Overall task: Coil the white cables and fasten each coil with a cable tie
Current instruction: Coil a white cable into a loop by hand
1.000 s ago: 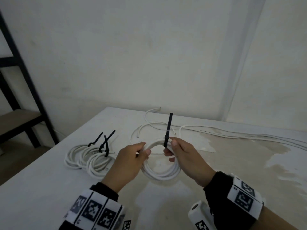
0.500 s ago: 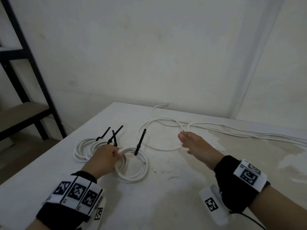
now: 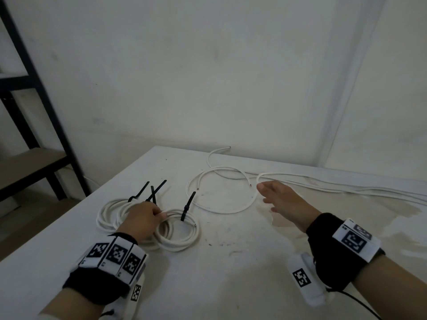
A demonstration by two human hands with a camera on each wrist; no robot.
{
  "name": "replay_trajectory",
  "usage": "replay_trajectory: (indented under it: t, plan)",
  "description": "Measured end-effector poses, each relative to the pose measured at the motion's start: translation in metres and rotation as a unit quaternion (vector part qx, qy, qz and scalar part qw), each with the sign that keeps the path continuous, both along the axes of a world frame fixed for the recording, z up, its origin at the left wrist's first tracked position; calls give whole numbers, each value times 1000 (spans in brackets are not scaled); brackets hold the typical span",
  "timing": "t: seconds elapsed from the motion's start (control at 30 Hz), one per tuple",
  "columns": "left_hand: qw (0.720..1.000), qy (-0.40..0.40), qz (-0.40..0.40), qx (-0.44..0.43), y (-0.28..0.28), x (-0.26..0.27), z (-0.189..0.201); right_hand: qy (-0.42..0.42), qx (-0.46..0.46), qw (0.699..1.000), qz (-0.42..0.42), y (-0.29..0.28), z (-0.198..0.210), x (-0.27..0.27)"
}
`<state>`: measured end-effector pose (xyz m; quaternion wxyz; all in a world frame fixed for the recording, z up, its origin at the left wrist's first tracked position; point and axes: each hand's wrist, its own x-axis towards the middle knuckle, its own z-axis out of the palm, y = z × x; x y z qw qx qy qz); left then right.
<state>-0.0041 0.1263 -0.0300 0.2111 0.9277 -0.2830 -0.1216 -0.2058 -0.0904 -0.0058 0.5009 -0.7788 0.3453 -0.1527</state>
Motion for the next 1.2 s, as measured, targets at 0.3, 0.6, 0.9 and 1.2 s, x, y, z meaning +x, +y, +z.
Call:
replay_trajectory:
  t: [0.3, 0.6, 0.9, 1.2]
  plan:
    - [994, -109, 22, 9, -16, -19, 46, 63, -74, 995, -35, -48, -7, -5]
    - [974, -56, -209, 69, -110, -50, 38, 150, -157, 976, 19, -102, -22, 17]
    - [940, -26, -263, 217, -155, -52, 4, 303, -370, 848, 227, -71, -36, 53]
    - [962, -101, -217, 133, -158, -42, -9, 103, -423, 899, 41, -118, 22, -6]
